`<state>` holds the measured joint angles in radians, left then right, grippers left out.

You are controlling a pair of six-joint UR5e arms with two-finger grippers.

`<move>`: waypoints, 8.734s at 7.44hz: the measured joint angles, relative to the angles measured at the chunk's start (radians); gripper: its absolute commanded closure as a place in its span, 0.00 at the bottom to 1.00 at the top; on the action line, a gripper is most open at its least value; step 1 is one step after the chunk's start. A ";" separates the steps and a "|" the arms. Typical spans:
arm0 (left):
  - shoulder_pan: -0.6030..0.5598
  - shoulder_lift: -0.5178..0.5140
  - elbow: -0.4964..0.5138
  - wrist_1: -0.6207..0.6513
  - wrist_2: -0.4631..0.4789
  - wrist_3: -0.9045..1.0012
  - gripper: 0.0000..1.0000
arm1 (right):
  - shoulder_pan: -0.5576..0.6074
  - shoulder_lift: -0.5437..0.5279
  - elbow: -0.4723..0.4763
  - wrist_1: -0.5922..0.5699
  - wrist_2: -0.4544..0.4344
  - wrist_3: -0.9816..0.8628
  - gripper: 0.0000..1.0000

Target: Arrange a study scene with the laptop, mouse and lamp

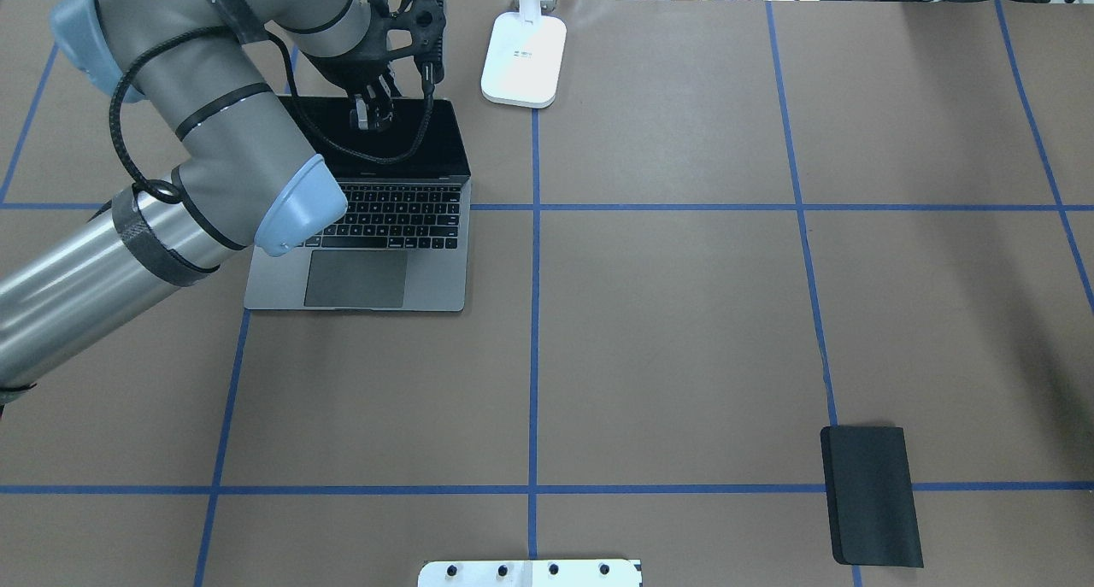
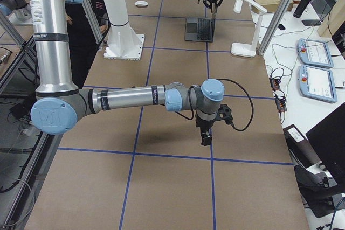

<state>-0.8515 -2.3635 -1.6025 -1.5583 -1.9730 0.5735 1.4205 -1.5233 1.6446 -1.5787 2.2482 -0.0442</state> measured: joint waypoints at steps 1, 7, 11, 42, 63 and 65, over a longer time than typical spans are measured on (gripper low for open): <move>-0.001 0.005 -0.023 0.001 -0.001 -0.015 0.01 | 0.000 0.000 0.001 0.000 0.001 0.001 0.00; -0.072 0.301 -0.364 0.013 -0.075 -0.299 0.00 | -0.084 0.004 0.124 0.000 0.010 -0.005 0.00; -0.203 0.548 -0.400 0.013 -0.236 -0.532 0.00 | -0.137 -0.046 0.329 -0.009 0.110 0.104 0.00; -0.369 0.952 -0.284 -0.276 -0.277 -0.800 0.00 | -0.858 -0.336 0.271 0.679 0.013 1.094 0.37; -0.370 0.954 -0.209 -0.391 -0.274 -0.799 0.00 | -0.840 -0.277 0.272 0.562 0.056 1.077 0.49; -0.370 0.954 -0.209 -0.391 -0.274 -0.799 0.00 | -0.838 -0.279 0.272 0.562 0.057 1.077 0.49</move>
<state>-1.2210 -1.4098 -1.8116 -1.9497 -2.2473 -0.2255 0.5824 -1.8025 1.9163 -1.0170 2.3054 1.0325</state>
